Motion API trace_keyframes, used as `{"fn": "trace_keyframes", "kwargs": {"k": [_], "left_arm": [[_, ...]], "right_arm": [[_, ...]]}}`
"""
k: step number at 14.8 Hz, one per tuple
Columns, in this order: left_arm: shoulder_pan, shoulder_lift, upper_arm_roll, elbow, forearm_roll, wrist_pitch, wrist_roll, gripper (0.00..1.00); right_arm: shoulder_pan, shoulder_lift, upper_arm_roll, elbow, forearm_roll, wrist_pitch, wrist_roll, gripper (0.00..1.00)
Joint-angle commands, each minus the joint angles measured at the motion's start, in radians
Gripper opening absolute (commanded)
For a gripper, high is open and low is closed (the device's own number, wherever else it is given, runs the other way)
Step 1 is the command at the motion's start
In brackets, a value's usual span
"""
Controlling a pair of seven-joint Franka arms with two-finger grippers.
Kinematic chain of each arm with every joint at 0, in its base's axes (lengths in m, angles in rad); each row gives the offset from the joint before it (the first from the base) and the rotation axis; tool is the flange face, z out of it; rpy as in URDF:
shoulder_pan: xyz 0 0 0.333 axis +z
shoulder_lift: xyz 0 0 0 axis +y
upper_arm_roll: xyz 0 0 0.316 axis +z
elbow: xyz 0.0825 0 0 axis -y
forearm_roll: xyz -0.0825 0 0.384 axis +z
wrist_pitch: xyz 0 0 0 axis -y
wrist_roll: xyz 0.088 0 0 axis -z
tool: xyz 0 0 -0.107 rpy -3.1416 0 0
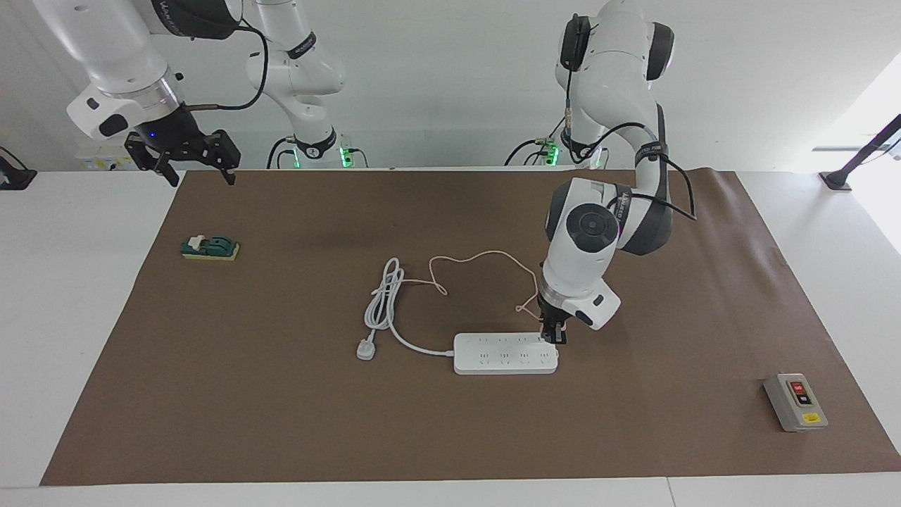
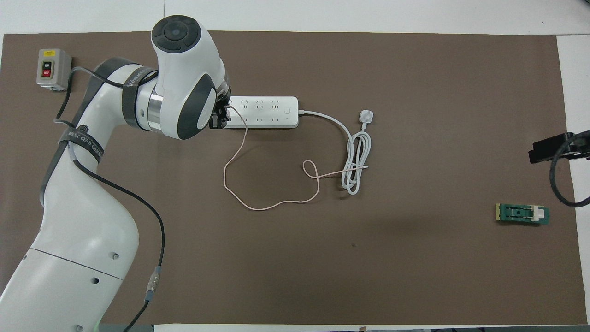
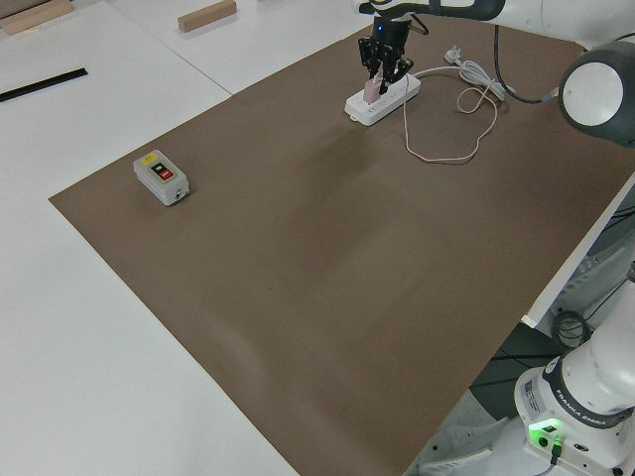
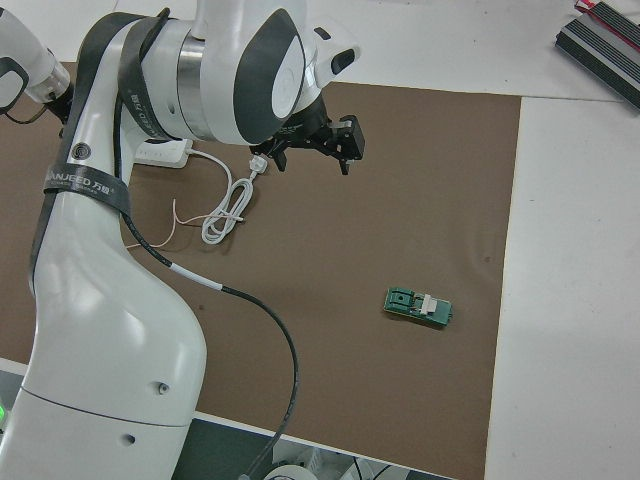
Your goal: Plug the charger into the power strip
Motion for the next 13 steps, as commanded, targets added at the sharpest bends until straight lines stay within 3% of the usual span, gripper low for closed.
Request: {"fn": "trace_keyframes", "kwargs": {"k": [1, 13], "left_arm": [[-0.01, -0.004, 0.004, -0.025, -0.003, 0.045, -0.029, 0.0], [-0.02, 0.011, 0.004, -0.037, -0.002, 0.047, -0.047, 0.0]], "right_arm": [[-0.017, -0.019, 0.009, -0.018, 0.007, -0.006, -0.021, 1.0], [-0.018, -0.019, 0.009, -0.018, 0.008, -0.006, -0.021, 1.0]]}}
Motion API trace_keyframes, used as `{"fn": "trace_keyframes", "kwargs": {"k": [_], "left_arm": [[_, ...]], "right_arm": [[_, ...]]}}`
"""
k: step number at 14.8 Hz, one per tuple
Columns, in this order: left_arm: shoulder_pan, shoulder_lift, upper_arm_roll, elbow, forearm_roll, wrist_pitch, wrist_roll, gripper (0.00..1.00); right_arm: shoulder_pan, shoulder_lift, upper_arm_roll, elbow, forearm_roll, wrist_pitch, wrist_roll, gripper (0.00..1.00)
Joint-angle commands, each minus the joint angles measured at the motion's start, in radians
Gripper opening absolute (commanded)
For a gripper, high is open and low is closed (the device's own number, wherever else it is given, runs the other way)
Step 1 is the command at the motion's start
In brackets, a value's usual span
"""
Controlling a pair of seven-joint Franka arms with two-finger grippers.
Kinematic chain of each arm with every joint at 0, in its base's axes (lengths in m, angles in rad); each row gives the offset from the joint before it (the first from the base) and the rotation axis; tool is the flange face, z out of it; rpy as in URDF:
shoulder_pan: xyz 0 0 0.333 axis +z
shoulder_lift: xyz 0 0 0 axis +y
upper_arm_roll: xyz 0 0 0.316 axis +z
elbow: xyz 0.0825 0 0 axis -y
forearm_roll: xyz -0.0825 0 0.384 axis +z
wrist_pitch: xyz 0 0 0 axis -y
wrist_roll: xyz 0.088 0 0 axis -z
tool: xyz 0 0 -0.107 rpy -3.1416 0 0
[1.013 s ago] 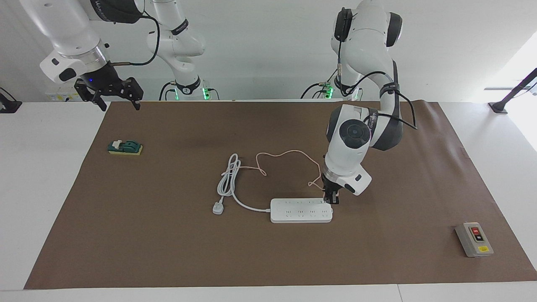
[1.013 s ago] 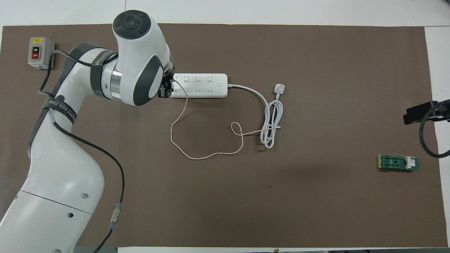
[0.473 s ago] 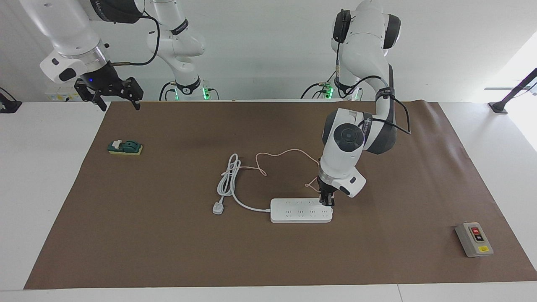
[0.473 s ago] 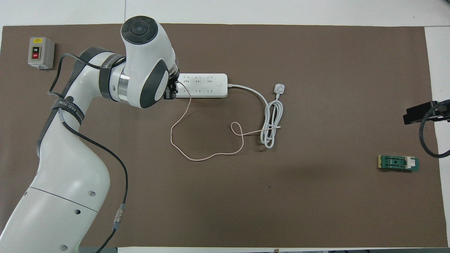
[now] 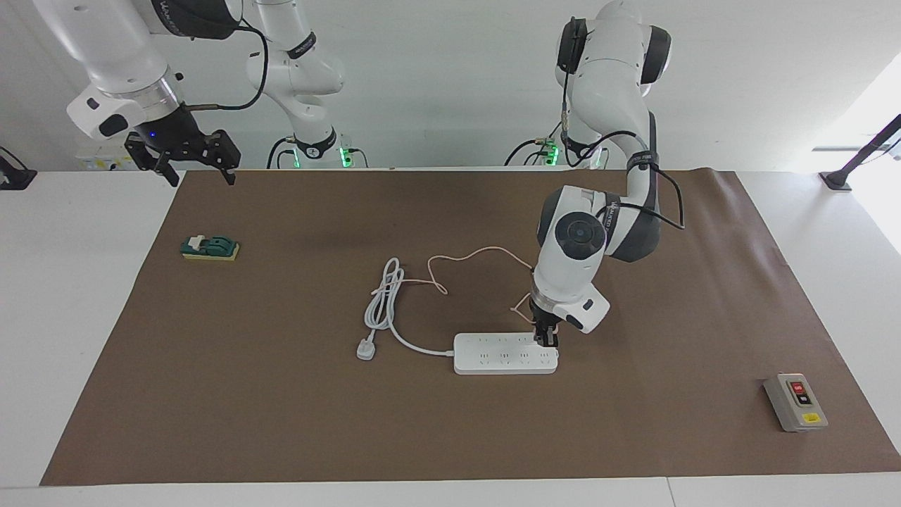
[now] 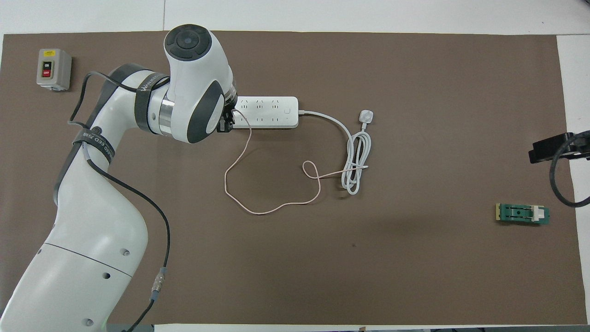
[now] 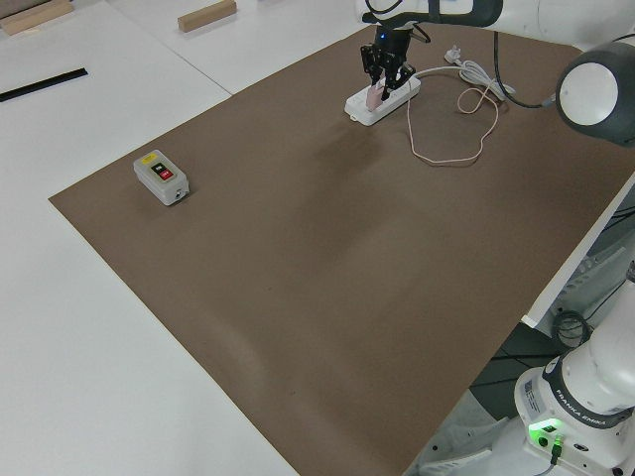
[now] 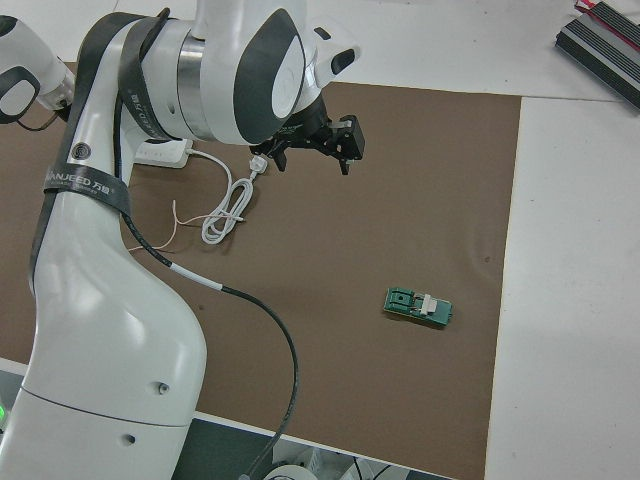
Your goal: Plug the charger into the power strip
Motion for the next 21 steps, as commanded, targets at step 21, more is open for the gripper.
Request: {"fn": "trace_keyframes", "kwargs": {"k": [21], "left_arm": [[-0.032, 0.034, 0.01, -0.029, 0.002, 0.078, -0.037, 0.0]], "right_arm": [[-0.017, -0.019, 0.009, -0.018, 0.007, -0.006, -0.021, 1.0]]}}
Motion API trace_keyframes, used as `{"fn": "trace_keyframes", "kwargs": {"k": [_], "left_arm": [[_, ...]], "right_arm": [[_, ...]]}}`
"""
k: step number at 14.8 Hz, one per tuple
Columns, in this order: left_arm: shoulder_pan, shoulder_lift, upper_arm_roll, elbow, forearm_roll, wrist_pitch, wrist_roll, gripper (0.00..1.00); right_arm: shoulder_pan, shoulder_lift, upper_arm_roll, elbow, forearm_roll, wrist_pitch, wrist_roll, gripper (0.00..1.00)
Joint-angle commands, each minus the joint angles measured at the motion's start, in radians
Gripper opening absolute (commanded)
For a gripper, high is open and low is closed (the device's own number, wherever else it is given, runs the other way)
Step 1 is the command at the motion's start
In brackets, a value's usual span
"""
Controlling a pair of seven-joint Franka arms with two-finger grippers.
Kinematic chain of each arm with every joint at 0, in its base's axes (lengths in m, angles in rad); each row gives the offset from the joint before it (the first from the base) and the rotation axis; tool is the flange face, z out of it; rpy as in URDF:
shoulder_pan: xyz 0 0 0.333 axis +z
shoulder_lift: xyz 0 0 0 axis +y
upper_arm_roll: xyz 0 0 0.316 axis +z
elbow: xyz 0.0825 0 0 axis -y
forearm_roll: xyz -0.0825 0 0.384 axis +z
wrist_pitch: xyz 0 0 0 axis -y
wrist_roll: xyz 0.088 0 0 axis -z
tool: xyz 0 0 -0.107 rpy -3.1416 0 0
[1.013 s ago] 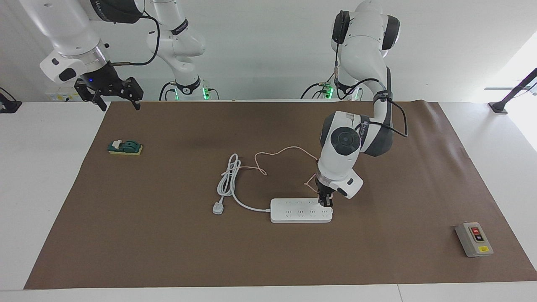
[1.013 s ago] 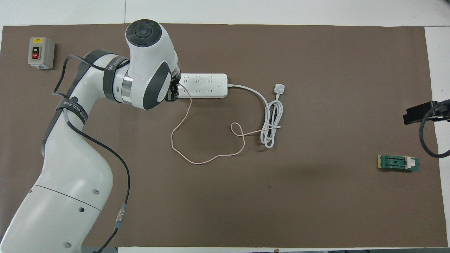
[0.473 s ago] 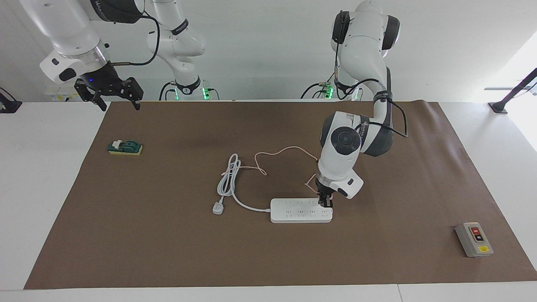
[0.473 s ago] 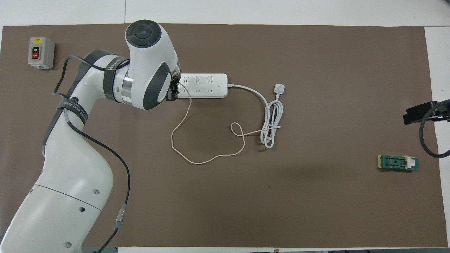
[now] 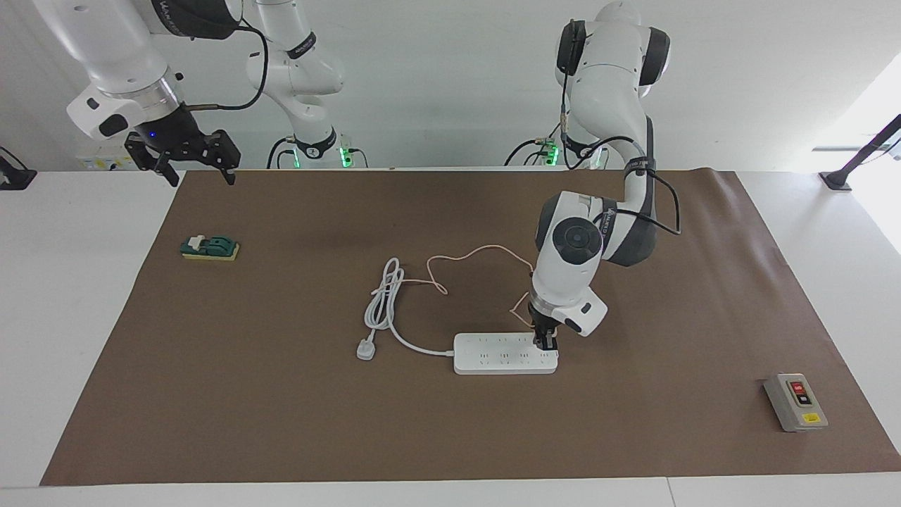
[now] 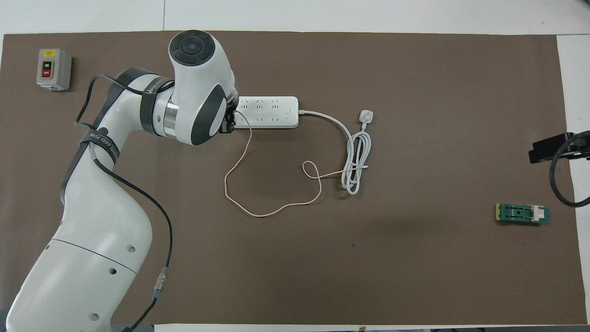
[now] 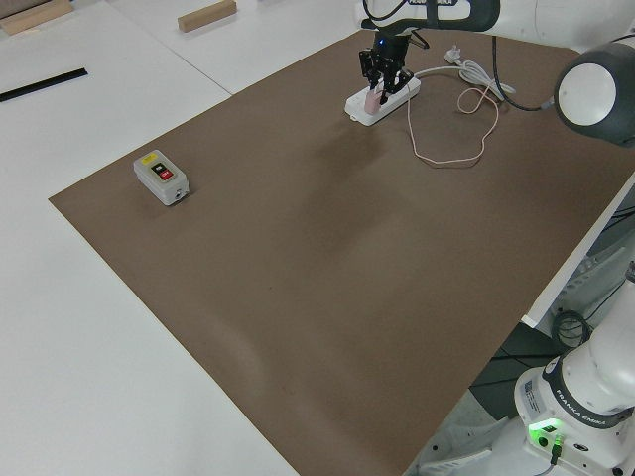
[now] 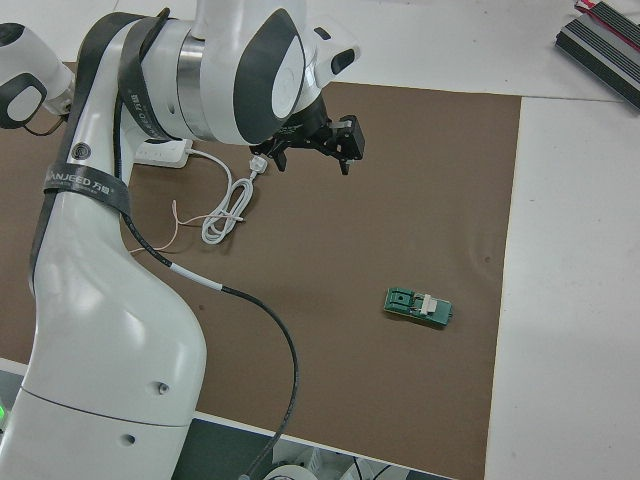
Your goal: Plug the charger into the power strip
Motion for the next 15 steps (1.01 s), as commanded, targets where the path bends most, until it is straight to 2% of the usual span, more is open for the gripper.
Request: {"fn": "trace_keyframes", "kwargs": {"k": [1, 5, 9, 10, 11, 15], "left_arm": [[-0.026, 0.024, 0.006, -0.014, -0.004, 0.042, -0.02, 0.0], [-0.029, 0.045, 0.008, -0.065, 0.006, 0.109, -0.011, 0.0], [-0.026, 0.042, 0.008, -0.06, 0.007, 0.109, 0.011, 0.0], [-0.017, 0.033, 0.009, -0.05, 0.007, 0.106, 0.011, 0.34], [-0.013, 0.005, 0.009, -0.036, 0.007, 0.096, 0.005, 0.99], [0.013, -0.074, 0.012, 0.016, 0.009, -0.012, 0.014, 1.0]], "right_arm": [[-0.017, -0.019, 0.009, -0.018, 0.007, -0.006, -0.021, 1.0], [-0.017, -0.019, 0.009, -0.018, 0.007, -0.006, -0.021, 1.0], [-0.017, -0.019, 0.009, -0.018, 0.007, -0.006, -0.021, 1.0], [-0.017, -0.019, 0.009, -0.018, 0.007, -0.008, -0.021, 1.0], [-0.017, -0.019, 0.009, -0.018, 0.008, -0.008, -0.021, 1.0], [-0.018, -0.019, 0.009, -0.018, 0.007, -0.006, -0.021, 1.0]]}}
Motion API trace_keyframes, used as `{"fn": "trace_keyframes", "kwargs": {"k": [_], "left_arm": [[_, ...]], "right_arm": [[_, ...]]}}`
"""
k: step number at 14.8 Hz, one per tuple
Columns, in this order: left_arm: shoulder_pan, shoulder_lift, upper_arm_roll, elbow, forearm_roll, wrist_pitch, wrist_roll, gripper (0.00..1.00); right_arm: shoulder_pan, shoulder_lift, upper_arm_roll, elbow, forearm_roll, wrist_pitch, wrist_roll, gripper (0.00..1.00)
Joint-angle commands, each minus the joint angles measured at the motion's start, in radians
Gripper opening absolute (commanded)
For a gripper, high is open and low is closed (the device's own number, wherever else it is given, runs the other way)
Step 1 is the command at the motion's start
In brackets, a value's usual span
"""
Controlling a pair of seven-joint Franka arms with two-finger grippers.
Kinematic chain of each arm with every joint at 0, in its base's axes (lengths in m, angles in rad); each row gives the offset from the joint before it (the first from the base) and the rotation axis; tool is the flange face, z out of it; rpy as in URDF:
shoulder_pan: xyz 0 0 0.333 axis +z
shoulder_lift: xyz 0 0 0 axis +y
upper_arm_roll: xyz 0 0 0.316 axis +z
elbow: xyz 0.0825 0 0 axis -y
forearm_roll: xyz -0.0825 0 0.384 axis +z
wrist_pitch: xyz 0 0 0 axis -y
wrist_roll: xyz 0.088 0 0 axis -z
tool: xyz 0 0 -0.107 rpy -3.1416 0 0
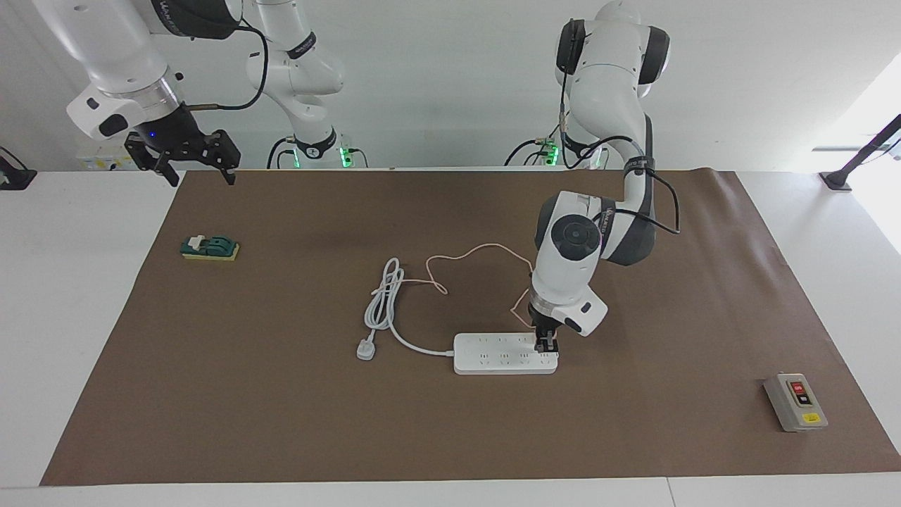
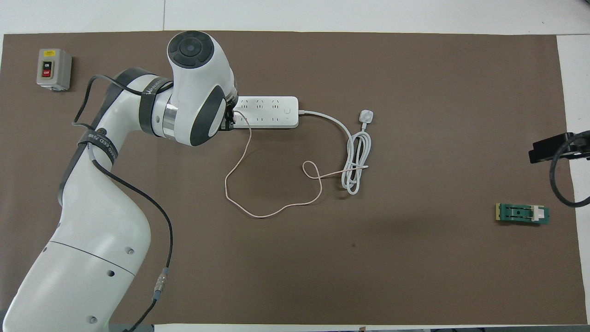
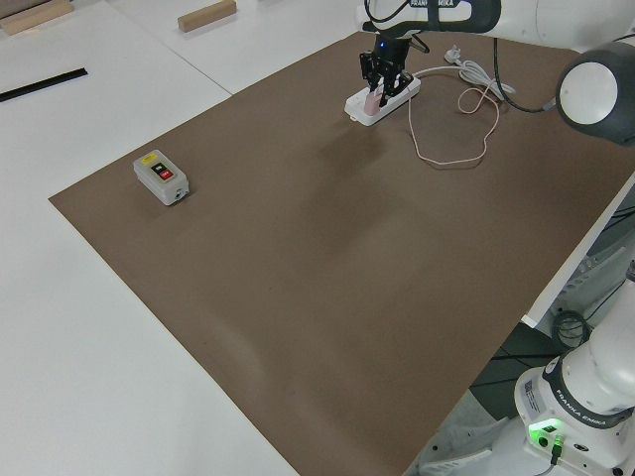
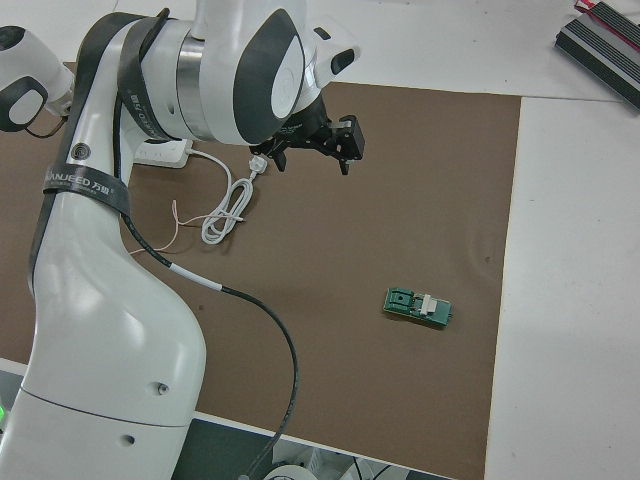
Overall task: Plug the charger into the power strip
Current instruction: 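Open the left gripper and lift it away from the strip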
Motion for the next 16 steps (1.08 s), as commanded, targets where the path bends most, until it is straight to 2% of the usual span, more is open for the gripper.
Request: {"fn": "trace_keyframes", "kwargs": {"k": [1, 5, 10, 16], "left_arm": [[0.023, -0.069, 0.004, 0.032, 0.0, -0.08, 0.021, 1.0], [0.055, -0.127, 0.018, 0.046, 0.006, -0.114, 0.175, 1.0], [0.174, -0.24, 0.019, 0.014, 0.004, -0.26, 0.66, 1.0], [0.32, -0.308, 0.027, 0.011, 0.03, -0.406, 1.188, 1.0]], "right_arm": [[-0.017, -0.019, 0.009, -0.018, 0.008, -0.006, -0.021, 1.0], [-0.018, -0.019, 0.009, -0.018, 0.007, -0.006, -0.021, 1.0], [-0.017, -0.019, 0.009, -0.018, 0.007, -0.006, -0.021, 1.0], [-0.017, -0.019, 0.009, -0.018, 0.008, -0.008, -0.021, 1.0]]}}
